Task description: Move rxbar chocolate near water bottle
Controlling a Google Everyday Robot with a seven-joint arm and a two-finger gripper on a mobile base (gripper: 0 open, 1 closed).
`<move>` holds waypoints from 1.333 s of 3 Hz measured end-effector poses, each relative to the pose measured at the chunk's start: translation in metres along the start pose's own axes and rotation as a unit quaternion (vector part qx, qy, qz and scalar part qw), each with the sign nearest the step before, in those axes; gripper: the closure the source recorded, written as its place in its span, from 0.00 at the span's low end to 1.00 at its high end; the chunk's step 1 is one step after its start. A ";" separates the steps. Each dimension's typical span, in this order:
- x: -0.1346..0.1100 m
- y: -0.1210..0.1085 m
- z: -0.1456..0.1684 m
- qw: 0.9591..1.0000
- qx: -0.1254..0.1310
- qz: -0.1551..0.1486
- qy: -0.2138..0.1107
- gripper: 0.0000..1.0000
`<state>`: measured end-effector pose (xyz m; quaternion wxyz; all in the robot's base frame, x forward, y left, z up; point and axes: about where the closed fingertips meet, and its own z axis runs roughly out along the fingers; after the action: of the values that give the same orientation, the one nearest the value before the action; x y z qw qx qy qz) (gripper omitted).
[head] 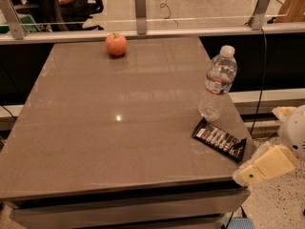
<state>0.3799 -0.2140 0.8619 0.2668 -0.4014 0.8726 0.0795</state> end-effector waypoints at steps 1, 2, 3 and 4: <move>-0.015 0.009 -0.001 0.999 -0.020 -0.021 -0.034 0.00; -0.016 0.010 -0.001 0.999 -0.020 -0.021 -0.035 0.00; -0.025 -0.017 0.002 0.998 -0.018 -0.039 -0.040 0.00; -0.035 -0.095 -0.025 0.995 -0.018 -0.072 -0.069 0.00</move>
Offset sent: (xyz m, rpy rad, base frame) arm -0.0004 0.0112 0.0073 0.0493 -0.0300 0.0483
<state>0.4588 -0.2627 0.9080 0.3244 -0.4615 0.8192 0.1030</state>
